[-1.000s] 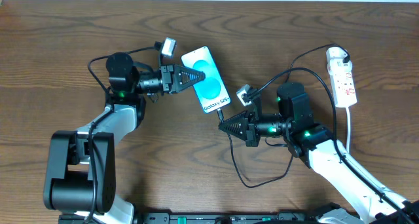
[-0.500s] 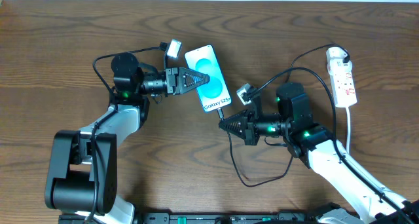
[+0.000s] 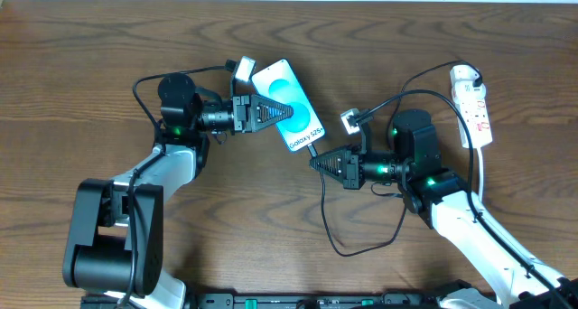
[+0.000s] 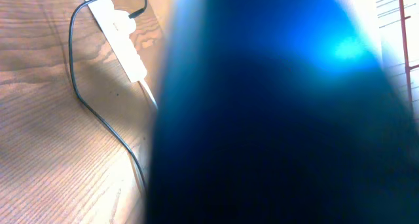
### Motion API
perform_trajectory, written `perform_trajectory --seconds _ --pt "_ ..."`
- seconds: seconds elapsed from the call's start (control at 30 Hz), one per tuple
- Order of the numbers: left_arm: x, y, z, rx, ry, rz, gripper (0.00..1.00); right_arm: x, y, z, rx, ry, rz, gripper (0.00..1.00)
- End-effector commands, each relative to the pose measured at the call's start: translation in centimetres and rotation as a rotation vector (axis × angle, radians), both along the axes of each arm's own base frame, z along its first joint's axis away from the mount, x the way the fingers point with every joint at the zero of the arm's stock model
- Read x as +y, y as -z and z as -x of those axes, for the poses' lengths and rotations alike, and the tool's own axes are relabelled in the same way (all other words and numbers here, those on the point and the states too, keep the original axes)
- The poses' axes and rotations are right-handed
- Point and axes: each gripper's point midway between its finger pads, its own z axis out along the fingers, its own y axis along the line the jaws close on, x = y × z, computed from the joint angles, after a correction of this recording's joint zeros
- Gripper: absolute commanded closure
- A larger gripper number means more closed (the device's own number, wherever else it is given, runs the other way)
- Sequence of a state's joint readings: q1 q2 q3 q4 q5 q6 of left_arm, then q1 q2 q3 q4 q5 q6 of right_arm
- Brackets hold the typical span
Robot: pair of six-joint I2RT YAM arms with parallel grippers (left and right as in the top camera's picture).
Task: Plug charger to phone and switch on socket
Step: 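Push the plug into the phone's port with the right gripper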
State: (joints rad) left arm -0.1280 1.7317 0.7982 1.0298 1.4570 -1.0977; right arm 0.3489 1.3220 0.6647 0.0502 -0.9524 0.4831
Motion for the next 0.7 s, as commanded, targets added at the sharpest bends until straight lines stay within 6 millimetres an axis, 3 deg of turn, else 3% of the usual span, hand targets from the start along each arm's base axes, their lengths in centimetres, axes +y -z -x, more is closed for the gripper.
perform_trajectory --seconds 0.0,0.23,0.47,0.57,0.67 --pt "-1.0 0.1 2.9 -0.018 0.148 -0.001 0.93 -0.2 -1.4 -1.5 -0.097 0.024 0.005 0.99" --pt "-1.6 0.1 3.4 -0.02 0.169 0.0 0.93 1.6 -1.4 0.1 -0.178 -0.069 0.014 0.99" --pt "-2.4 0.1 4.0 -0.03 0.196 0.001 0.92 1.8 -1.1 -0.1 -0.184 -0.052 0.037 0.99" --pt "-2.4 0.1 4.0 -0.034 0.196 0.001 0.93 1.8 -1.1 -0.1 -0.184 -0.051 0.037 0.85" --pt "-2.4 0.1 4.0 -0.057 0.195 0.002 0.93 1.8 -1.1 -0.1 -0.182 -0.052 0.037 0.8"
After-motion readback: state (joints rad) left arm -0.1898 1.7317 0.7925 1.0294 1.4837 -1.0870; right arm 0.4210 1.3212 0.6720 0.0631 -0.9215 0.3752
